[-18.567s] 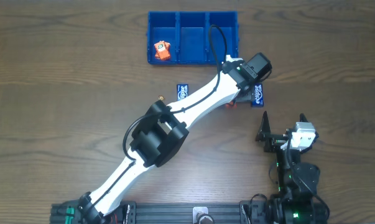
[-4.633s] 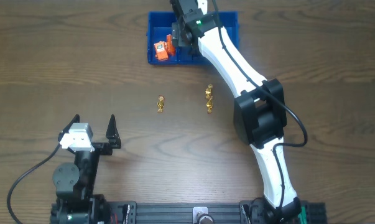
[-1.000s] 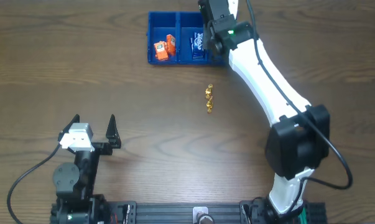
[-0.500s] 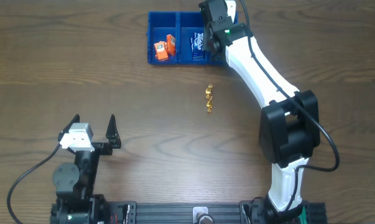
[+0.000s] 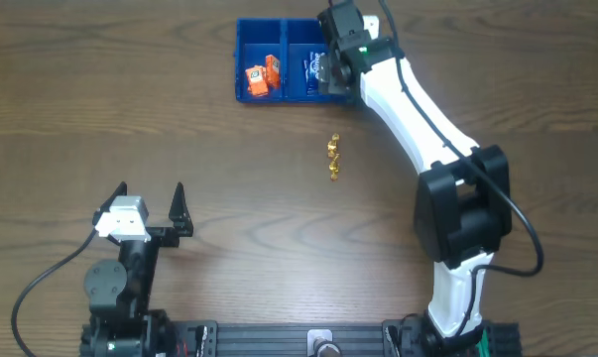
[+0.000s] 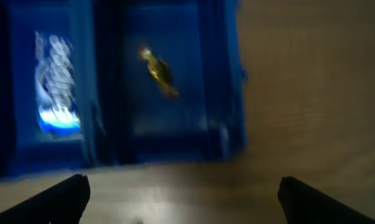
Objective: Sort Candies Into Trays
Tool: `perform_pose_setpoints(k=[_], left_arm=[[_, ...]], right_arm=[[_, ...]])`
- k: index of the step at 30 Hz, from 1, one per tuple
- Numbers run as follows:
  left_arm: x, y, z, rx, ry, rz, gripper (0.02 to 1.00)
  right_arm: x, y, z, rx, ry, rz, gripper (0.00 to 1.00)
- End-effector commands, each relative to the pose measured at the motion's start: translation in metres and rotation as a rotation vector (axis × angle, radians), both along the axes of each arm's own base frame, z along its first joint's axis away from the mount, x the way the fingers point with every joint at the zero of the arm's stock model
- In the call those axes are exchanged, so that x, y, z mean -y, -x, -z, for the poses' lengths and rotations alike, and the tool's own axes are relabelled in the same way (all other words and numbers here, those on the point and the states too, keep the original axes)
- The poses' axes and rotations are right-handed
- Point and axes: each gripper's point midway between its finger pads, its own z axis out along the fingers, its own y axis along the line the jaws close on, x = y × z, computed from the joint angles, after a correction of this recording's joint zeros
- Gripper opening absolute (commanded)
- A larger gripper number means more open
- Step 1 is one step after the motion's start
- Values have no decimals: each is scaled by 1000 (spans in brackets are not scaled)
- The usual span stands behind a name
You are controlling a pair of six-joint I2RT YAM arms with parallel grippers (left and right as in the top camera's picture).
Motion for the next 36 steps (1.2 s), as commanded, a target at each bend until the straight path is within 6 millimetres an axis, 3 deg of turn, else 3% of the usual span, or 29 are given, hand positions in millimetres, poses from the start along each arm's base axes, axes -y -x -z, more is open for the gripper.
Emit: perform_pose_setpoints(k=[1, 4, 7, 10, 12, 16, 23, 32, 36], left_arm=[[3, 1, 16, -45, -11, 19, 998], [3, 1, 16, -45, -11, 19, 996], [3, 1, 16, -45, -11, 19, 998], [3, 1, 16, -45, -11, 19, 998], [3, 1, 16, -45, -11, 19, 998], [3, 1, 16, -45, -11, 19, 998], [3, 1, 16, -45, -11, 19, 998], [3, 1, 16, -45, -11, 19, 996], [3, 1, 16, -45, -11, 19, 998]], right_arm=[[-16, 46, -62, -26, -136, -33, 1000], [-30, 86, -49, -178, -149, -65, 1000], [-37, 104, -27, -239, -121, -85, 1000], [-42, 124, 3, -297, -100, -79, 1000], [-43, 140, 34, -336, -86, -65, 1000], [-47, 150, 63, -356, -122, -61, 1000], [-43, 161, 94, -350, -149, 15, 1000], [-48, 152, 116, -334, -159, 15, 1000], [-49, 146, 117, -310, -160, 15, 1000]])
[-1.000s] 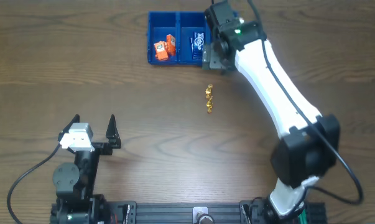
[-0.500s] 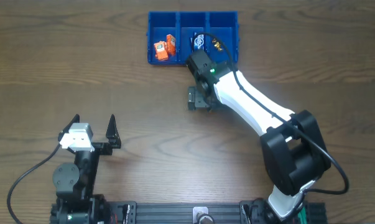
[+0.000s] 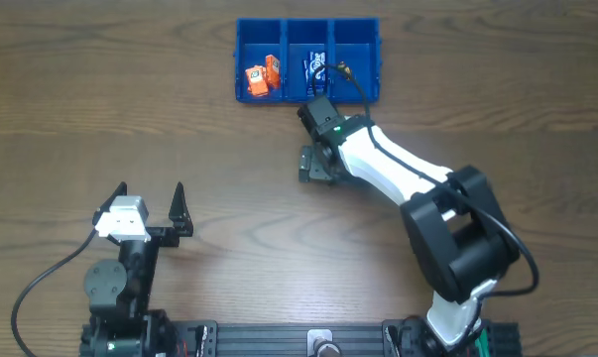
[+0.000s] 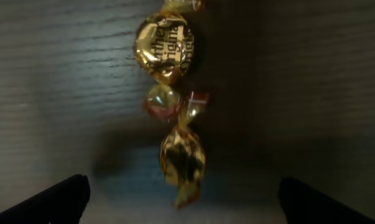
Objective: Sort Candies Into Trays
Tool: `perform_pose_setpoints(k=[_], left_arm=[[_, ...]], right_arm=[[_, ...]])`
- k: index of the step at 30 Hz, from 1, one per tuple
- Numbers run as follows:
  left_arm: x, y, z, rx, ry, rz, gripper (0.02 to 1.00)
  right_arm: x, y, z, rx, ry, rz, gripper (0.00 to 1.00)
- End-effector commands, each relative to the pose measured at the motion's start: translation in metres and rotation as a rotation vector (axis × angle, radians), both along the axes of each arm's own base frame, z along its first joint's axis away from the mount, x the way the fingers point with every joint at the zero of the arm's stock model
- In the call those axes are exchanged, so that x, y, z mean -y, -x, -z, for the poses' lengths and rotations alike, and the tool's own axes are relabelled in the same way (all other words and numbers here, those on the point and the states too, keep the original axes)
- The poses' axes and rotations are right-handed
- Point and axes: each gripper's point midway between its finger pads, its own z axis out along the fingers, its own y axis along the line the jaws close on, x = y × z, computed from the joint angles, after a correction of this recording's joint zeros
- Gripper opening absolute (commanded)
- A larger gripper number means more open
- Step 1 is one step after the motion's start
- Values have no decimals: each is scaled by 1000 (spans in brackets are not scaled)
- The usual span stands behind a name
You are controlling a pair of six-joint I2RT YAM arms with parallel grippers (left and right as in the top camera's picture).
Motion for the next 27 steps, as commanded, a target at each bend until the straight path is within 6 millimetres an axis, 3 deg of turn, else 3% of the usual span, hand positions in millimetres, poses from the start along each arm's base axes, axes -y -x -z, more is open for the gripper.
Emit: perform_pose_setpoints(k=[1, 15, 27], left_arm=[[3, 1, 16, -46, -11, 19, 998], [3, 1, 16, -46, -11, 19, 996], [3, 1, 16, -46, -11, 19, 998]], right_arm=[[2, -4, 6, 18, 18, 15, 1000], [5, -17, 3, 70, 24, 32, 991], [6, -17, 4, 65, 27, 34, 649]])
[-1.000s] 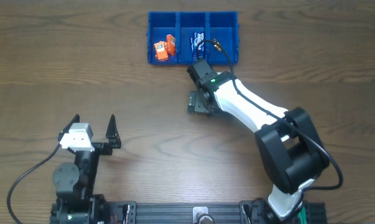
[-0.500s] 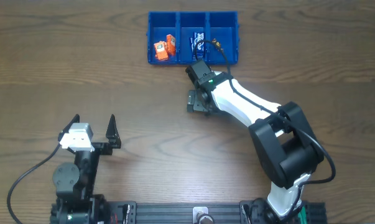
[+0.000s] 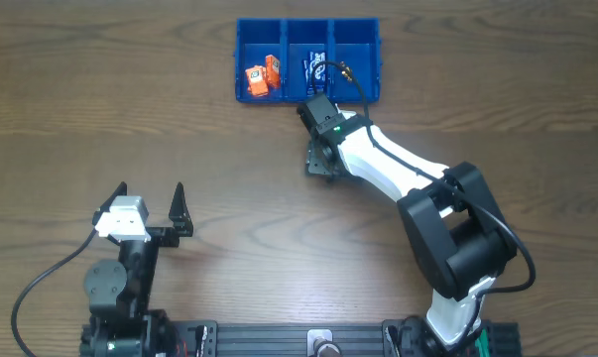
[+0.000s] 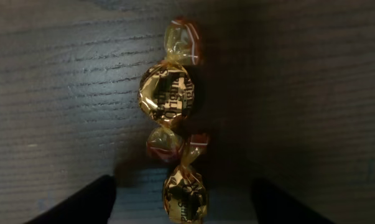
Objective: Sort Candies Into Trays
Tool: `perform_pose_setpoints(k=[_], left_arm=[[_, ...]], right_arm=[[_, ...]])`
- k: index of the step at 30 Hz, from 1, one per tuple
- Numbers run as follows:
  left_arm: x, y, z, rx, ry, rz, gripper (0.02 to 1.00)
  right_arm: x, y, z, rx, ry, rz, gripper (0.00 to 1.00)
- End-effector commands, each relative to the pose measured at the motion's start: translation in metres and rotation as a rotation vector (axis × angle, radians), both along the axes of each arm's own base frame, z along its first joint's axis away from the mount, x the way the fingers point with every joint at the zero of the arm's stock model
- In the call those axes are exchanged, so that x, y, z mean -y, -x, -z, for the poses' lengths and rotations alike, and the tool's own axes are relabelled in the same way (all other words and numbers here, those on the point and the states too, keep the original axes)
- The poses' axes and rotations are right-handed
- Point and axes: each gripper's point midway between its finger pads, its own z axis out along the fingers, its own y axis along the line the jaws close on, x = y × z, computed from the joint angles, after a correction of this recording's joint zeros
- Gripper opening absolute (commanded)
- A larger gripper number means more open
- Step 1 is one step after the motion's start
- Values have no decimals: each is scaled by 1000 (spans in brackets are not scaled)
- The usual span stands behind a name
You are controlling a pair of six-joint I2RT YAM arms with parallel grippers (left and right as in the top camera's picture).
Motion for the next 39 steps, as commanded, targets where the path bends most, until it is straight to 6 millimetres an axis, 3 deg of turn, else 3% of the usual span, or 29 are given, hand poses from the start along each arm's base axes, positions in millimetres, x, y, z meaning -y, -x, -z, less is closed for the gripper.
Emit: perform_pose_setpoints(k=[1, 6, 17, 29, 34, 39], left_arm=[[3, 1, 16, -45, -11, 19, 998], [3, 1, 16, -45, -11, 19, 998], [3, 1, 16, -45, -11, 19, 998], [3, 1, 16, -45, -11, 19, 998], [3, 1, 16, -45, -11, 19, 996], [3, 1, 16, -46, -11, 18, 998]], right_arm=[[5, 0, 4, -4, 17, 14, 636], [5, 3, 12, -27, 22, 14, 603], [4, 1, 12, -18, 16, 20, 327], [5, 2, 6, -13, 15, 35, 169], [19, -2, -46, 71, 51, 54, 159], [40, -32, -131, 290, 120, 85, 159]])
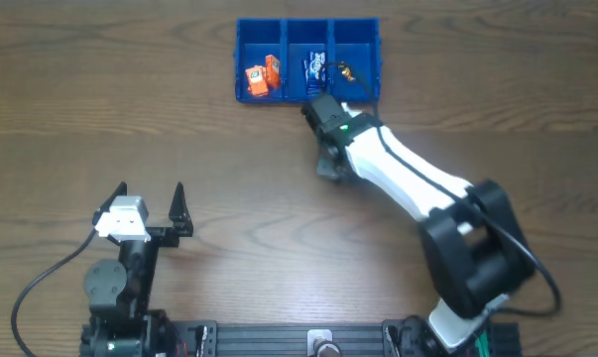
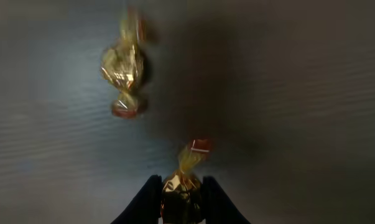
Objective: Sort Candies Into Trays
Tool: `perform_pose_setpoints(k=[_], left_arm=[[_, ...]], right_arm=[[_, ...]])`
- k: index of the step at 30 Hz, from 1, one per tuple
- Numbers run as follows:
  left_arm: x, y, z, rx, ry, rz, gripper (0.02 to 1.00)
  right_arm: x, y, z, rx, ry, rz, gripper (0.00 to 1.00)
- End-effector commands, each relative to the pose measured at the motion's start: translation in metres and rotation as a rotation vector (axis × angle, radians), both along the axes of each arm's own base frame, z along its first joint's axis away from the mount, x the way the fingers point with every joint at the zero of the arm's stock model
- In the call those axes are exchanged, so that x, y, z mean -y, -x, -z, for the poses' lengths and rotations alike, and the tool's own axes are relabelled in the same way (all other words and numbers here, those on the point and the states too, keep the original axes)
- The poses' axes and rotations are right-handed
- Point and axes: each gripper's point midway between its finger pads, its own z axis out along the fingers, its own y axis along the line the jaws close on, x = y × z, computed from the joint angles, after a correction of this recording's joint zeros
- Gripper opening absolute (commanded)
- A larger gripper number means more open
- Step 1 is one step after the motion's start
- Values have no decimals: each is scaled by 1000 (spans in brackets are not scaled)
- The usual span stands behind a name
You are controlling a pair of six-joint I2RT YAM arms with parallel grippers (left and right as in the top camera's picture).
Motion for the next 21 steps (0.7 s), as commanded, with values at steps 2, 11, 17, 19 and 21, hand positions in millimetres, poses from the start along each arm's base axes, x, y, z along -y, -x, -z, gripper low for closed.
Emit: perform_pose_setpoints(k=[2, 11, 17, 19, 21], left_arm=[[3, 1, 16, -45, -11, 19, 998], [3, 1, 16, -45, -11, 19, 998], [3, 1, 16, -45, -11, 19, 998], [3, 1, 16, -45, -11, 19, 998], [3, 1, 16, -45, -11, 19, 996]], right_arm=[[23, -66, -118, 337, 77, 22, 156], [32, -167, -145, 546, 79, -74, 165], [29, -185, -81, 447, 21, -87, 172], [27, -184, -70, 424, 14, -91, 172], [27, -184, -64, 411, 18, -92, 180]])
